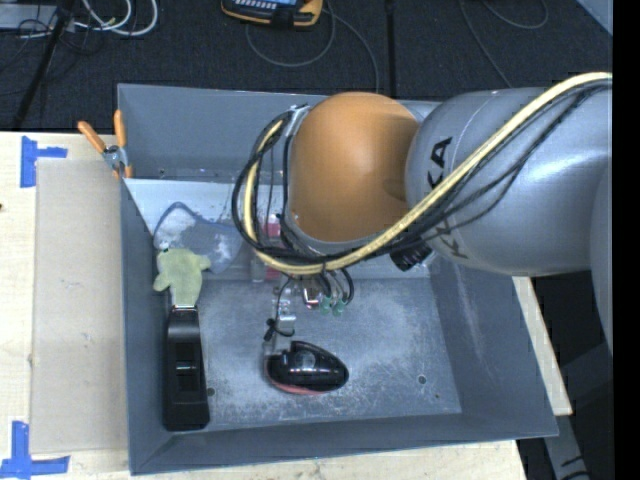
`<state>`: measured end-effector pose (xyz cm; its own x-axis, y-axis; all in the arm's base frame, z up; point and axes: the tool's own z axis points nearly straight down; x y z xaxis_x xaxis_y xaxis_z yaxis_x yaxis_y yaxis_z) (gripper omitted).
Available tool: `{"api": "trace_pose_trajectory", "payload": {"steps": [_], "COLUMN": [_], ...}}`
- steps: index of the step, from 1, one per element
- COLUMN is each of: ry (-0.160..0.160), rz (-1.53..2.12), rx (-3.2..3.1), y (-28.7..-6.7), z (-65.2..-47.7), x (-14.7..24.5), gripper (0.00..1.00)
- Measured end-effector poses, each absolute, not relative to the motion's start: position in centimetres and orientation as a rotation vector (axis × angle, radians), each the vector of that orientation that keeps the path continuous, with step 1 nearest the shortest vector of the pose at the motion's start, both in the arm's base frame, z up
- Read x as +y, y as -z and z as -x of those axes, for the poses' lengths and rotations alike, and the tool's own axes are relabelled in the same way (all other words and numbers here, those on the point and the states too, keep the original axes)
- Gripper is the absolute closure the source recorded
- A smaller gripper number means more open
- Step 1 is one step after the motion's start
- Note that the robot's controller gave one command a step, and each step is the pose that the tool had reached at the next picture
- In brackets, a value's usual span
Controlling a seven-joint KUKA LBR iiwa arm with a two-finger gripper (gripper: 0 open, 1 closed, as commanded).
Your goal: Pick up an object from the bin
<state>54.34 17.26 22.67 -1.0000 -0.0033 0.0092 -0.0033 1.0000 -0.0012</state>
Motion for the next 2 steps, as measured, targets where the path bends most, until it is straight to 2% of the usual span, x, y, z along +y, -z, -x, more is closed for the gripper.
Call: {"api": "trace_pose_trajectory", "payload": {"steps": [1,2], "ry": [0.0,-0.001], "rz": [0.001,0.06], "rx": [-3.14,-3.132], "y": [-23.1,-16.5], "z": [-54.5,-51.7], "x": [17.1,11.2], "gripper": [0.0,0.0]}}
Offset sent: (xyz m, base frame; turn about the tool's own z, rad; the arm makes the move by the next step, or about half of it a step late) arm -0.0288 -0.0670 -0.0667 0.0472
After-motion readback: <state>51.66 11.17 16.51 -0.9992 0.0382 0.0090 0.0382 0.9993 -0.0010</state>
